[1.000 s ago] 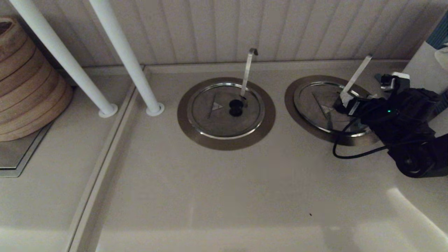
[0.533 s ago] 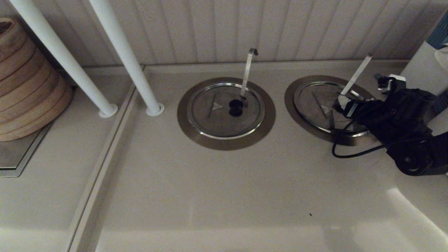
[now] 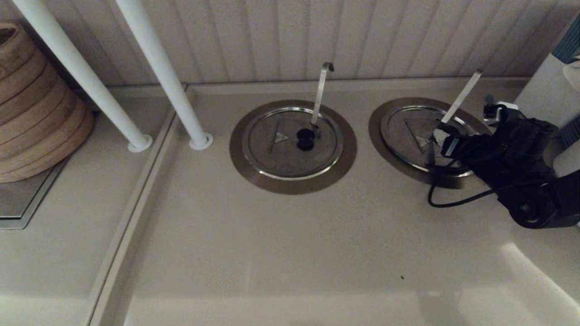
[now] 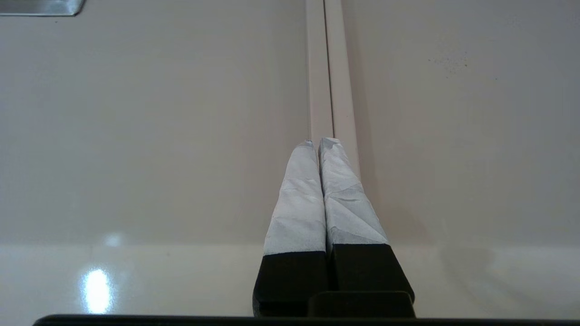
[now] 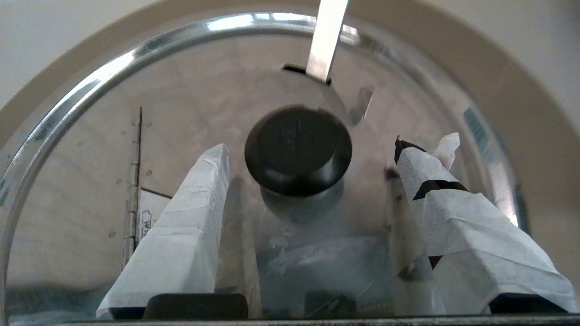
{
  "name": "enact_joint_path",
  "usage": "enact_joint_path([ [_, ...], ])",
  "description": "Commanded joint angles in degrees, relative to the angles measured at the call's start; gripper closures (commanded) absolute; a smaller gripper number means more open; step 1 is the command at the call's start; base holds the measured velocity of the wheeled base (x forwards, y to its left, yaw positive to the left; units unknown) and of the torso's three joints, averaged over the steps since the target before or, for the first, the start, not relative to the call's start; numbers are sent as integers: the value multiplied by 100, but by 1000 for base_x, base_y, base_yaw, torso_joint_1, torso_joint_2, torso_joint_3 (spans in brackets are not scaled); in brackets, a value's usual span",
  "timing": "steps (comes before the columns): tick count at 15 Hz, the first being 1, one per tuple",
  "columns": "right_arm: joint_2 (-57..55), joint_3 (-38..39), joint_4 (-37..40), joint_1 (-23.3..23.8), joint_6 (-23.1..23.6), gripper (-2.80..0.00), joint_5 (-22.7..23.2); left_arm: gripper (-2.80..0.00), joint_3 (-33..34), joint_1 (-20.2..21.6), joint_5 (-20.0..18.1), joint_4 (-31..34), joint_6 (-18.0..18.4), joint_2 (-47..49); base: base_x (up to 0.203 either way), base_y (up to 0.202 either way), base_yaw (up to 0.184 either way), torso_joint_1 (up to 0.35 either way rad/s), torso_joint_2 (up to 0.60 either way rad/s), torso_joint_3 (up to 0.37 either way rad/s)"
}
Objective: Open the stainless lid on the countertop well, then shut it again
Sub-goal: Open the lid
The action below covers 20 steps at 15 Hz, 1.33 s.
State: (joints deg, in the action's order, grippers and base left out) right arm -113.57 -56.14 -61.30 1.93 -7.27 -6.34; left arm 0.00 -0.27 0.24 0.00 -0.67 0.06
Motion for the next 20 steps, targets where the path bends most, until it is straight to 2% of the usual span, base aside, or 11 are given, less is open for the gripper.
enact_joint_path([
  [1, 10, -37, 101, 10, -47, -280, 10, 0, 0, 0, 1, 0, -3, 2, 0, 0, 0, 0, 0, 0],
  [9, 36, -116, 145, 1, -241, -280, 106, 0, 0, 0, 2, 0, -3, 2, 0, 0, 0, 0, 0, 0],
  [20, 36, -160, 154, -8, -255, -280, 106, 0, 0, 0, 2, 0, -3, 2, 0, 0, 0, 0, 0, 0],
])
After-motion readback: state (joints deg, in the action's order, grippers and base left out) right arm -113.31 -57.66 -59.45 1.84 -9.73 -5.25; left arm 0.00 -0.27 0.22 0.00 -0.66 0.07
